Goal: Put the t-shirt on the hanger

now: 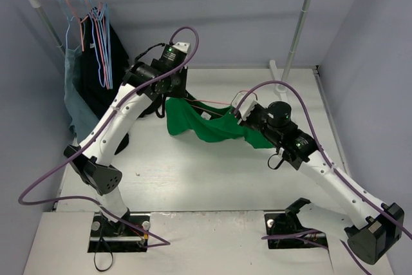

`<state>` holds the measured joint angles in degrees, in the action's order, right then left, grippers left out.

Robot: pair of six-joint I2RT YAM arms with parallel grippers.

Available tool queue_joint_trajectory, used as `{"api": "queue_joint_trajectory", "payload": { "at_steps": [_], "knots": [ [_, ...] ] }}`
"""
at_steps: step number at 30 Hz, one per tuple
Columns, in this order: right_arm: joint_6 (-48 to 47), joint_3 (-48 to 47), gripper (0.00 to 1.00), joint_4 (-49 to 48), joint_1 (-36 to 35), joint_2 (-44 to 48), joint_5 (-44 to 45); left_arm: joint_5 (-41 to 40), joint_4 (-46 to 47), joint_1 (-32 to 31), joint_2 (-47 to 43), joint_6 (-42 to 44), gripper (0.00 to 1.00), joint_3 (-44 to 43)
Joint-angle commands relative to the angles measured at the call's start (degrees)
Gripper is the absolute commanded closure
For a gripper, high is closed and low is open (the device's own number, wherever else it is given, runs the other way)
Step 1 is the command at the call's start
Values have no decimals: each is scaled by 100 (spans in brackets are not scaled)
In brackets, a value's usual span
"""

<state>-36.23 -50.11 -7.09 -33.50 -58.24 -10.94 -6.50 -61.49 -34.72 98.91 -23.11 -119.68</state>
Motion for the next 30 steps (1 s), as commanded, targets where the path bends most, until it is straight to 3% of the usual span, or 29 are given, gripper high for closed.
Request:
{"api": "queue_joint_trajectory", "payload": {
  "at_steps": [1, 6, 14, 15, 21, 30],
  "knots": [
    [239, -307, 100, -942, -78, -134, 13, -44, 199, -149, -118, -298, 100, -118],
    [388, -193, 100, -1355, -175, -223, 58, -325, 524, -500, -153, -422, 100, 85],
    [625, 115, 100, -1461, -175, -83, -330, -18, 472, -509, 155, -9, 100, -91],
    [661, 246, 100, -1549, -175, -13, -312, 78, 498, -509, 155, 26, 95, -30],
    [872, 642, 100, -1734, -166, 181, -277, 219, 814, -518, -47, 280, 88, 541],
    [1100, 985, 100, -1997, -122, 225, -646, 342, 1087, -448, -127, 834, 68, 463]
  ]
}}
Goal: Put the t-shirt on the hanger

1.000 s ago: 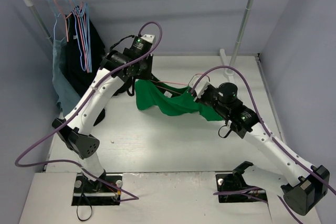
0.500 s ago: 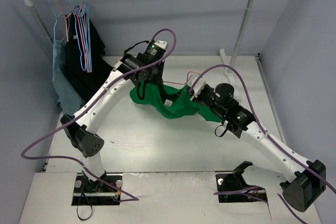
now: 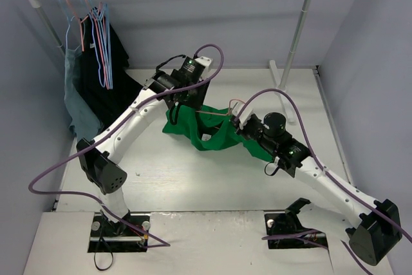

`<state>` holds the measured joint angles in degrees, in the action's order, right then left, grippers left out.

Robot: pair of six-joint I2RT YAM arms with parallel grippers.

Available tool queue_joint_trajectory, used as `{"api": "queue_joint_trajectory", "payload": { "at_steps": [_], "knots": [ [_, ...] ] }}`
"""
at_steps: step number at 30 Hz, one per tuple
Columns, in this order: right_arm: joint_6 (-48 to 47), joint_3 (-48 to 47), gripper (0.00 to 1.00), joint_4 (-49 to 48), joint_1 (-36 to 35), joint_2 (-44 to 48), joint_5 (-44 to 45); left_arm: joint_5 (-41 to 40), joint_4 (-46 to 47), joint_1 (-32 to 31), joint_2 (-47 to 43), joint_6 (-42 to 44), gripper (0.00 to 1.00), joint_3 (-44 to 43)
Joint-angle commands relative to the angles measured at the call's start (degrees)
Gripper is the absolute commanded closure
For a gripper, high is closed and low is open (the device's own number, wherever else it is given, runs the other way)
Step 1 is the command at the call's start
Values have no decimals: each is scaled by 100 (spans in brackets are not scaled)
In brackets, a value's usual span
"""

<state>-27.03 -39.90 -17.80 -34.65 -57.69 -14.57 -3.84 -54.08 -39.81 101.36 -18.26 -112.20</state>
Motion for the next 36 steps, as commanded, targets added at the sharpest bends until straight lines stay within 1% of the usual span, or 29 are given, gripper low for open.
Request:
{"api": "queue_joint_trajectory", "payload": {
  "at_steps": [1, 2, 4, 5, 7, 8, 9, 11, 12, 14, 15, 17, 18, 20, 22, 29, 33, 36],
  "knots": [
    [215, -9, 100, -962, 11, 171, -353, 102, 346, 70, -345, 393, 67, -302],
    [268, 43, 100, -997, 55, 171, -415, 172, 355, 79, -345, 437, 63, -311],
    [286, 79, 100, -1050, 99, 144, -503, 199, 372, 131, -371, 577, 59, -320],
    [303, 131, 100, -1102, 143, 118, -547, 303, 372, 149, -389, 752, 55, -302],
    [347, 202, 100, -1173, 222, 118, -626, 383, 381, 298, -494, 963, 49, -215],
    [391, 263, 100, -1251, 327, 118, -678, 766, 381, 394, -538, 1235, 45, -162],
    [461, 281, 100, -1287, 371, 109, -792, 883, 346, 491, -573, 1316, 44, -127],
    [488, 298, 100, -1270, 442, 83, -872, 1304, 215, 842, -670, 1579, 43, -100],
    [470, 290, 100, -1261, 459, 74, -907, 1620, 136, 939, -775, 1824, 42, -65],
    [461, 281, 100, -1208, 495, 48, -995, 1999, 48, 1221, -924, 2499, 42, 128],
    [461, 272, 100, -1191, 530, 39, -1030, 2270, -22, 1282, -1064, 2677, 39, 215],
    [470, 263, 100, -1164, 574, 30, -1162, 2536, -146, 1362, -1179, 3255, 39, 469],
    [470, 237, 100, -1147, 600, 30, -1215, 2607, -259, 1371, -1224, 3389, 39, 532],
    [461, 193, 100, -1068, 662, 21, -1364, 2835, -383, 1380, -1207, 3749, 39, 655],
    [427, 97, 100, -936, 679, 4, -1495, 3027, -610, 1380, -1049, 4056, 39, 595],
    [409, -53, 100, -786, 679, -23, -1698, 3389, -683, 1380, -768, 4524, 39, 559],
    [409, -176, 100, -585, 679, -40, -1830, 3319, -489, 1380, -618, 4621, 39, 621],
    [400, -229, 100, -523, 679, -23, -1848, 3450, -489, 1380, -477, 4709, 39, 586]
  ]
}}
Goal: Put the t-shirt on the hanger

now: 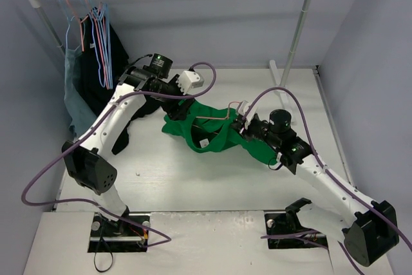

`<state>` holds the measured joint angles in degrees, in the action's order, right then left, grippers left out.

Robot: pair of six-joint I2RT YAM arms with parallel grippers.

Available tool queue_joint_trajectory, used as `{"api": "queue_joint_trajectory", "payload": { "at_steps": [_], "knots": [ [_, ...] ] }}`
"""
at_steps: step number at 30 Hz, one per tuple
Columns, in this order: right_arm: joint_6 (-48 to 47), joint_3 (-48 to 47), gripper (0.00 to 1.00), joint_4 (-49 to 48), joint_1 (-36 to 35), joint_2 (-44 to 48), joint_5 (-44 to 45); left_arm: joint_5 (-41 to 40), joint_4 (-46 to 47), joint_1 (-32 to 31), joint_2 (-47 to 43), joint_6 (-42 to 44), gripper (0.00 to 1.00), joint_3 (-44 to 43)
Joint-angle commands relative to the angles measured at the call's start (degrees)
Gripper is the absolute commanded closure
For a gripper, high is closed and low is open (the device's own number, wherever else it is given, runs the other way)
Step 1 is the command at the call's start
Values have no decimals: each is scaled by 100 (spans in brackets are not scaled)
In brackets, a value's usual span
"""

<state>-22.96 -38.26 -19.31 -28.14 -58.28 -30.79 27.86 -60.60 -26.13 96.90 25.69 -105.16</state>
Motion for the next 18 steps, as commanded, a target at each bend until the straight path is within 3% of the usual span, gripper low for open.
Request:
{"api": "queue_joint_trajectory", "payload": {
  "at_steps": [1, 7, 12, 18],
  "knots": [
    [-7, -410, 100, -363, 28, 45, -226, 360, 110, 11, 12, 348, 39, -110],
    [-33, -515, 100, -275, 28, 27, -226, 765, 373, -6, -5, 366, 41, 294],
    [-77, -586, 100, -214, 28, 1, -226, 1055, 461, -15, 30, 340, 60, 400],
    [-130, -718, 100, -134, 37, -104, -235, 1222, 663, -41, 4, 331, 72, 585]
  ]
}}
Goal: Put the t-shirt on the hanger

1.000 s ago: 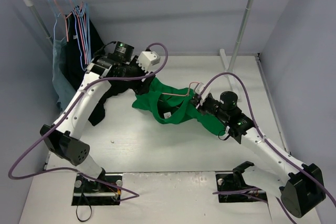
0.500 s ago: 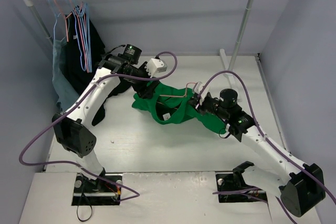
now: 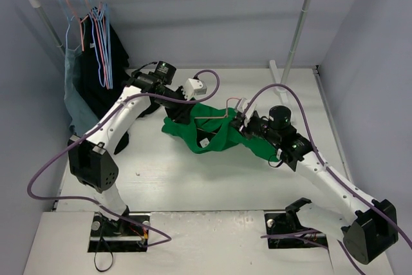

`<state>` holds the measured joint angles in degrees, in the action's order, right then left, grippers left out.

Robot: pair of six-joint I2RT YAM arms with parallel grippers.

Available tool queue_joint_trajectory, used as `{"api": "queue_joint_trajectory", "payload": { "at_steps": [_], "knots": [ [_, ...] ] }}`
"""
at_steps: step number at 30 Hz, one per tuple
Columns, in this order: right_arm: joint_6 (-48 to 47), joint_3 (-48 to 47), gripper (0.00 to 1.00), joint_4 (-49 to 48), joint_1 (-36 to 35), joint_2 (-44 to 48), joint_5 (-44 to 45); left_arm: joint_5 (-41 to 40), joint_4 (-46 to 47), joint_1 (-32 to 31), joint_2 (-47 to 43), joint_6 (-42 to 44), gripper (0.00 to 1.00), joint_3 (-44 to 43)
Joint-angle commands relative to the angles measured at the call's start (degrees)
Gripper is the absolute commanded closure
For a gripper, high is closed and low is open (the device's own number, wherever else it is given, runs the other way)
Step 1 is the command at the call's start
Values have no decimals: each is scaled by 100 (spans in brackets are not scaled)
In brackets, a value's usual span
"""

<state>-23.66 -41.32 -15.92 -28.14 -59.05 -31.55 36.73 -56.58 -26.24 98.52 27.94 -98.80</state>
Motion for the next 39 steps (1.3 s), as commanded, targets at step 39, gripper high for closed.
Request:
{"api": "queue_joint_trajectory", "payload": {
  "at_steps": [39],
  "knots": [
    [107, -878, 100, -113, 362, -125, -703, 1205, 1035, -145, -720, -272, 84, 819]
  ]
}}
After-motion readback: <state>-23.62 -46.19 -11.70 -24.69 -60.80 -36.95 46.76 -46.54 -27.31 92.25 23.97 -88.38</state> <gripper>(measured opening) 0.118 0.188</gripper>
